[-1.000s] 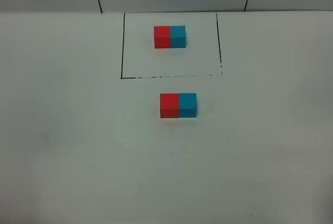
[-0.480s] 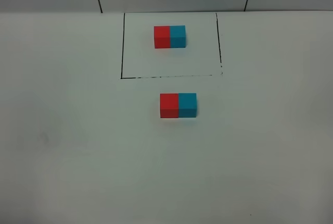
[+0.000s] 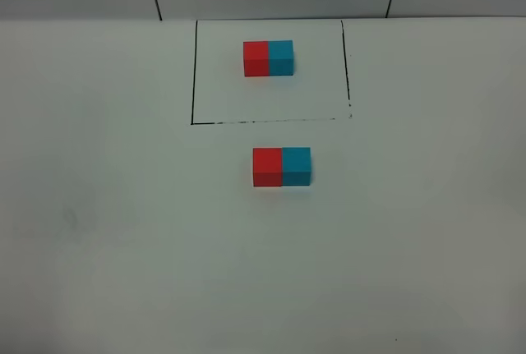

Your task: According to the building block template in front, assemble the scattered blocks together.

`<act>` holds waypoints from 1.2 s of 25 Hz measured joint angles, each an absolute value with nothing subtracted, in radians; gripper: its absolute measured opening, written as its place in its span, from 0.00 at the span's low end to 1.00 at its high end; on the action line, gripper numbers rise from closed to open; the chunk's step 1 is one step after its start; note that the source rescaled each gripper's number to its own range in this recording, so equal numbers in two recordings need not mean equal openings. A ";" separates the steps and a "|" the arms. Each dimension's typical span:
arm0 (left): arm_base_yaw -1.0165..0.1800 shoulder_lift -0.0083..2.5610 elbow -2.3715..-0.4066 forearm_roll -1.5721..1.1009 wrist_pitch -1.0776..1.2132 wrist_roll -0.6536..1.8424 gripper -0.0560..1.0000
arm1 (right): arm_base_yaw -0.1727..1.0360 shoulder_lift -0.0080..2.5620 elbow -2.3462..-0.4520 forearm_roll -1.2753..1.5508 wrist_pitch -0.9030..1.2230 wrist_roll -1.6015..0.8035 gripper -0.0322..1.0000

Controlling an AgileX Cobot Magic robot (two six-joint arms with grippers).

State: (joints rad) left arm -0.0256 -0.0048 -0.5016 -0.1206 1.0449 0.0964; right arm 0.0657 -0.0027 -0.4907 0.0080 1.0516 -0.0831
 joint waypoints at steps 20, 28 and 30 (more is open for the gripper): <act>-0.026 -0.005 -0.502 -0.121 1.045 0.096 0.90 | 0.085 -0.004 -0.491 0.000 1.052 -0.046 0.79; -0.026 -0.005 -0.502 -0.121 1.045 0.096 0.90 | 0.085 -0.004 -0.491 0.000 1.052 -0.046 0.79; -0.026 -0.005 -0.502 -0.121 1.045 0.096 0.90 | 0.085 -0.004 -0.491 0.000 1.052 -0.046 0.79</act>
